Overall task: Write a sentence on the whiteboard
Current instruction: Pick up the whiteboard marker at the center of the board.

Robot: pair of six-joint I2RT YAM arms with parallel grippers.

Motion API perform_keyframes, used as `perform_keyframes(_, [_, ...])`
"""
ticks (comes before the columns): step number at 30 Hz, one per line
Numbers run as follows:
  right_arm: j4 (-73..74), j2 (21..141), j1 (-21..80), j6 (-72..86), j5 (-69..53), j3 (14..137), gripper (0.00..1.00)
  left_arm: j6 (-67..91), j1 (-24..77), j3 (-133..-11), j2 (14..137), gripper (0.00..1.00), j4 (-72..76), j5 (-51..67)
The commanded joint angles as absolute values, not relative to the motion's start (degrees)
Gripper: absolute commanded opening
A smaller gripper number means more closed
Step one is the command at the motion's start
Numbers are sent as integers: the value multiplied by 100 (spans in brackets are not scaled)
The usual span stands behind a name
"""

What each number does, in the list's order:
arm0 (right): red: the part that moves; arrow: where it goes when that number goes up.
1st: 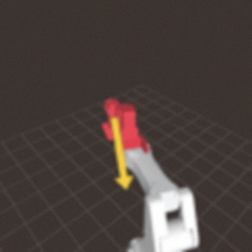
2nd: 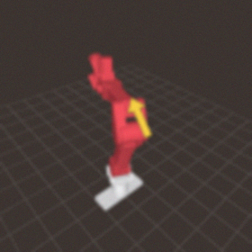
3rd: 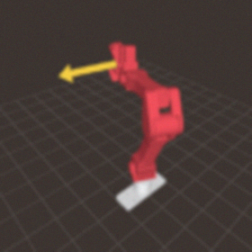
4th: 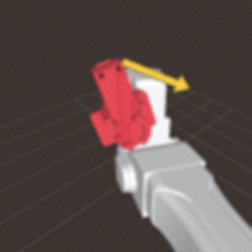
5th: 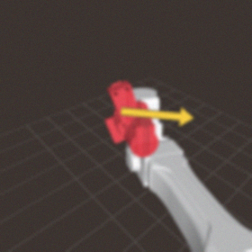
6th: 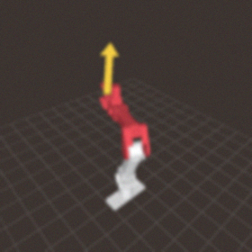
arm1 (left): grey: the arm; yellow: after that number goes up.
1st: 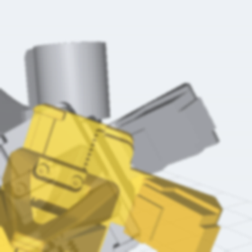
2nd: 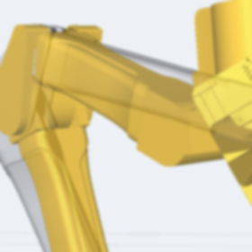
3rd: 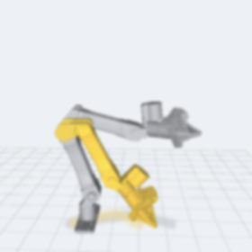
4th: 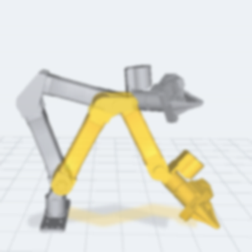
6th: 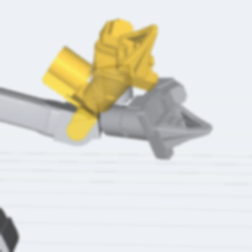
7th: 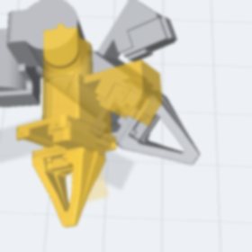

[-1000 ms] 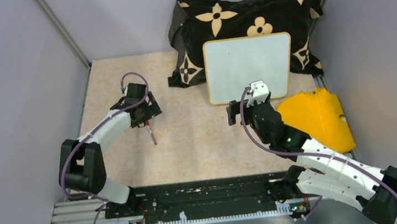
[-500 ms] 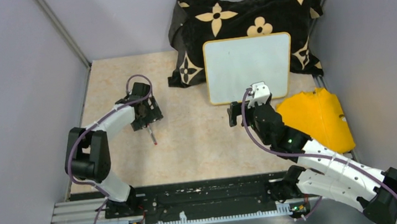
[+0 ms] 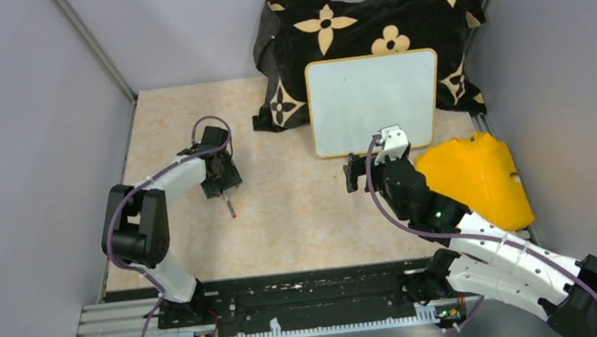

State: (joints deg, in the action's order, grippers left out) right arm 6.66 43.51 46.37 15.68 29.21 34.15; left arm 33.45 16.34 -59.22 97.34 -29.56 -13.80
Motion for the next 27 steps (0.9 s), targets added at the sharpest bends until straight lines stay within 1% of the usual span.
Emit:
perform_keyframes(1, [499,4224,4661,1648,2922,3428,95,3402,1587,-6083,9894,66,-3005,-1564])
perform_keyframes(9, [568,4123,4658,1653,2993,3412,95,3437,1468,-6117,10098,60,-3032,-1483])
perform_keyframes(16, [641,4096,4662,1651,3009,3446,95,3432,1468,-6091,10133,48,-3065,-1546])
perform_keyframes(27, [684,4101,4663,1644,3008,3480,95,3321,1471,-6329,10398,36,-3354,-1355])
